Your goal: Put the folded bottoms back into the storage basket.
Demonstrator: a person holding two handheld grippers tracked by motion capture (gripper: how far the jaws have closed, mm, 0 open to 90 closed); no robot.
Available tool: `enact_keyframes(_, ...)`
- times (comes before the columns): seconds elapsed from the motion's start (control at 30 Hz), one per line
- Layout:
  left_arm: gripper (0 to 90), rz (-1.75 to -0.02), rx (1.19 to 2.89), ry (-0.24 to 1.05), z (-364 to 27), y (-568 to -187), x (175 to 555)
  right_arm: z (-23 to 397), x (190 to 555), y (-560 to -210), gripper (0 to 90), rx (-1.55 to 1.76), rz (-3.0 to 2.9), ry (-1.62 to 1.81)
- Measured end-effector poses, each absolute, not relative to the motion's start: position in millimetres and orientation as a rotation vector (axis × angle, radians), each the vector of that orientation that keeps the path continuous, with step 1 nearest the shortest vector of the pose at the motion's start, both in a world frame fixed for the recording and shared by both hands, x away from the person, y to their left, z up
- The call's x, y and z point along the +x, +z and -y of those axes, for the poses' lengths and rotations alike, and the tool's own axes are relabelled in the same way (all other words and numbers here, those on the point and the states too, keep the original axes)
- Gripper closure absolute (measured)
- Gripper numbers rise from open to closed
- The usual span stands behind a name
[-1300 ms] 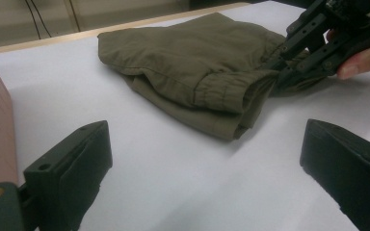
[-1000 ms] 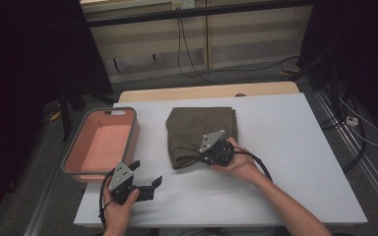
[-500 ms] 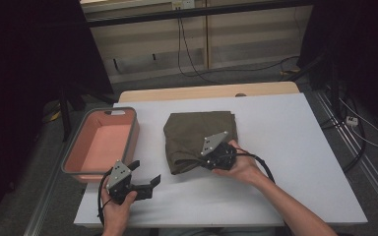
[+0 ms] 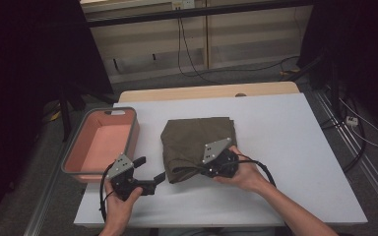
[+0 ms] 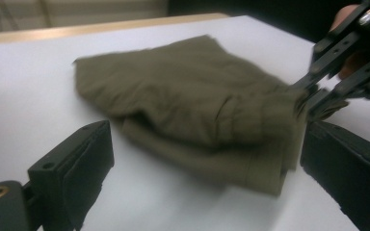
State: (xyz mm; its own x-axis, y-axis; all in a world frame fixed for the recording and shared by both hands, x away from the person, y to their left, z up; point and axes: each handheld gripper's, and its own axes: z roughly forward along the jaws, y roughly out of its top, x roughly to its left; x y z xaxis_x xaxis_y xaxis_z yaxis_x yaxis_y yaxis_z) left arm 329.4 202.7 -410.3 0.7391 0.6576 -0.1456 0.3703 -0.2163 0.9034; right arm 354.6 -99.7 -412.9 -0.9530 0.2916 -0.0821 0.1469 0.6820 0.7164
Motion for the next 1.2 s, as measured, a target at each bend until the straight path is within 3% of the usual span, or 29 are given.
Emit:
enact_keyframes(0.53,5.2,-0.819,1.913,0.314,-178,-404,379,101,333,-413,83.4,0.309,-2.725,1.14)
enact_keyframes(0.63,5.5,-0.852,1.919,0.256,-172,-407,385,102,332,-413,83.4,0.315,-2.725,1.146)
enact_keyframes(0.73,5.6,-0.835,1.949,0.306,-167,-409,391,102,330,-414,83.4,0.301,-2.733,1.142)
enact_keyframes(1.2,6.5,-0.903,2.003,0.283,-153,-421,440,98,324,-415,83.3,0.29,-2.751,1.15)
